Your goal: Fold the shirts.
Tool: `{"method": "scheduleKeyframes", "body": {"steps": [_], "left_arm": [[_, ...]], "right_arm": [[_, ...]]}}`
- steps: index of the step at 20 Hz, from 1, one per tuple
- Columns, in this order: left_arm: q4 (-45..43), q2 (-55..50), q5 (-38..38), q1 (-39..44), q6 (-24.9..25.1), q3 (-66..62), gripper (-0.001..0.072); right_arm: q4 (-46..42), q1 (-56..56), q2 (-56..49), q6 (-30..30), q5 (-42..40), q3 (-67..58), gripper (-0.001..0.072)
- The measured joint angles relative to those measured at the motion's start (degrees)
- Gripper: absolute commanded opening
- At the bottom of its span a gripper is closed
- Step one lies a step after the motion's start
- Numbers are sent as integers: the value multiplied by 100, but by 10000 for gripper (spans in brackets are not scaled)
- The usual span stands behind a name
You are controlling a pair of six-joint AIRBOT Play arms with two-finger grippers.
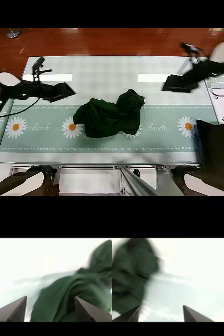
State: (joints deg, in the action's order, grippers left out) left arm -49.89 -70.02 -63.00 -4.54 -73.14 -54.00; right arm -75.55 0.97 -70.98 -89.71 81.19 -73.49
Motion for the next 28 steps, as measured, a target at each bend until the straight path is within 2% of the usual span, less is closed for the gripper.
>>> {"method": "scheduleKeyframes", "body": {"steps": [2, 4, 7, 10, 11, 12, 17, 23, 24, 25, 26, 27, 28], "left_arm": [[-70, -24, -337, -249, 57, 291, 701], [52, -39, -431, -348, 273, 726, 701], [645, -116, -114, -291, 643, 1287, 701], [1165, -345, 232, 20, 870, 1528, 687], [1298, -435, 352, 153, 927, 1567, 413], [1397, -511, 472, 275, 973, 1593, 44], [1644, -684, 605, 496, 1178, 1491, 33], [1698, -721, 387, 514, 1320, 1329, 33], [1705, -721, 345, 516, 1325, 1322, 34], [1716, -721, 332, 520, 1329, 1316, 34], [1727, -721, 310, 525, 1338, 1311, 34], [1727, -721, 308, 525, 1340, 1311, 33], [1729, -721, 304, 525, 1342, 1305, 33]], "right_arm": [[114, 474, 715, 20, -212, 942, 619], [623, 710, 1399, 50, -570, 2050, 619], [1394, 555, 2041, 87, -1025, 3480, 619], [1799, 0, 2286, -50, -1515, 4308, 619], [1891, -175, 2317, -157, -1690, 4448, 619], [1932, -330, 2326, -249, -1825, 4555, 619], [2457, -955, 1788, -485, -2378, 4776, 618], [3368, -1576, 498, -175, -2951, 4378, 613], [3477, -1648, 295, -140, -2979, 4251, 534], [3550, -1722, 90, -109, -3005, 4100, 362], [3580, -1779, -105, -74, -3051, 3947, 140], [3644, -1818, -260, -37, -3060, 3790, 25], [3672, -1847, -400, 22, -3091, 3613, 24]]}}
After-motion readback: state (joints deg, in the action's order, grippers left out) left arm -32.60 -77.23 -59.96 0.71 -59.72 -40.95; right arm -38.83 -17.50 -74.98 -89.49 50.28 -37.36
